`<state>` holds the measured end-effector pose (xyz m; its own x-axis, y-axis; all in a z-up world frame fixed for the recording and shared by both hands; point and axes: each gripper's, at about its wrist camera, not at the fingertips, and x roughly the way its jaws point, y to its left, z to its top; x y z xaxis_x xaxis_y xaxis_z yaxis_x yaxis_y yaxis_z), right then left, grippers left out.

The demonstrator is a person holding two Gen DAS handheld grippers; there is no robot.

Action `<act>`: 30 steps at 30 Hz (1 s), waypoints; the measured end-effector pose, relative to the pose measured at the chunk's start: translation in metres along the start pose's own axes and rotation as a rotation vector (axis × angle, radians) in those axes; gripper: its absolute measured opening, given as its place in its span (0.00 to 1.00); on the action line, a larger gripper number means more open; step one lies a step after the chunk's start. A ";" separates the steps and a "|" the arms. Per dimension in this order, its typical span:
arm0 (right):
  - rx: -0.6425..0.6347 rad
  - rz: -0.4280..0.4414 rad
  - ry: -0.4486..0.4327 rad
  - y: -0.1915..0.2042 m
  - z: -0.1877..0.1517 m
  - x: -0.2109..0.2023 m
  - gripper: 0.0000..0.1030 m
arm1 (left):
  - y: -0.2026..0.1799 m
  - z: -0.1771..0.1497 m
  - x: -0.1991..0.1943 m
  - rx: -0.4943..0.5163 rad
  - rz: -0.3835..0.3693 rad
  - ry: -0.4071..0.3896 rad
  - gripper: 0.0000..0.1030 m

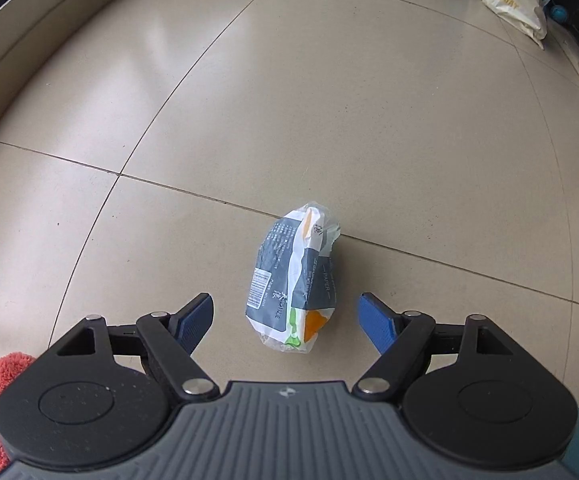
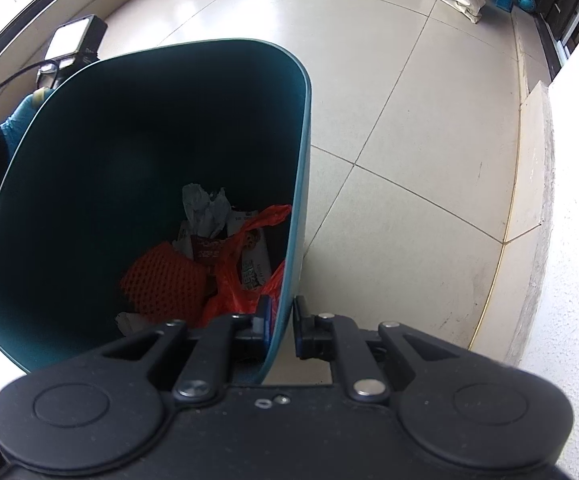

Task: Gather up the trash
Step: 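Close the left tool on the white-blue snack bag, then carry the white-blue snack bag with the left tool into the teal bin and release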

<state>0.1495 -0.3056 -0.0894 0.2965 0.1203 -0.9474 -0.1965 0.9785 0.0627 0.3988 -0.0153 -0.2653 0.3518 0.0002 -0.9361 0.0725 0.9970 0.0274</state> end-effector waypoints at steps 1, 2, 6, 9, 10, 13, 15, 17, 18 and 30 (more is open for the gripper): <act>-0.008 -0.007 -0.001 0.001 0.000 0.000 0.10 | -0.002 0.000 0.007 0.012 0.000 0.004 0.77; -0.017 -0.013 -0.002 0.003 0.000 0.000 0.10 | -0.004 -0.001 0.016 0.023 0.008 0.007 0.77; -0.031 -0.019 0.001 0.005 0.000 0.002 0.10 | -0.011 0.000 0.051 0.050 0.044 0.036 0.77; -0.030 -0.016 0.007 0.005 0.002 0.004 0.10 | -0.012 -0.001 0.069 0.053 0.072 0.043 0.76; -0.035 -0.017 0.007 0.007 0.001 0.004 0.10 | -0.010 -0.001 0.073 0.045 0.074 0.051 0.76; -0.054 -0.026 0.006 0.010 -0.001 0.005 0.10 | -0.008 -0.006 0.079 0.036 0.072 0.067 0.54; -0.052 -0.031 0.005 0.012 -0.001 0.005 0.10 | -0.008 -0.008 0.076 0.039 0.082 0.063 0.49; -0.046 -0.034 0.003 0.014 -0.003 0.003 0.10 | -0.009 -0.009 0.071 0.044 0.102 0.052 0.24; -0.041 -0.034 0.004 0.014 -0.003 0.003 0.10 | -0.009 -0.011 0.068 0.039 0.112 0.048 0.22; -0.019 -0.052 -0.013 0.013 -0.004 0.004 0.09 | -0.002 -0.022 -0.045 0.028 0.096 -0.049 0.06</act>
<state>0.1446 -0.2930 -0.0936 0.3185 0.0718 -0.9452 -0.1981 0.9802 0.0077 0.3621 -0.0152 -0.2310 0.4032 0.0908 -0.9106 0.0623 0.9900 0.1263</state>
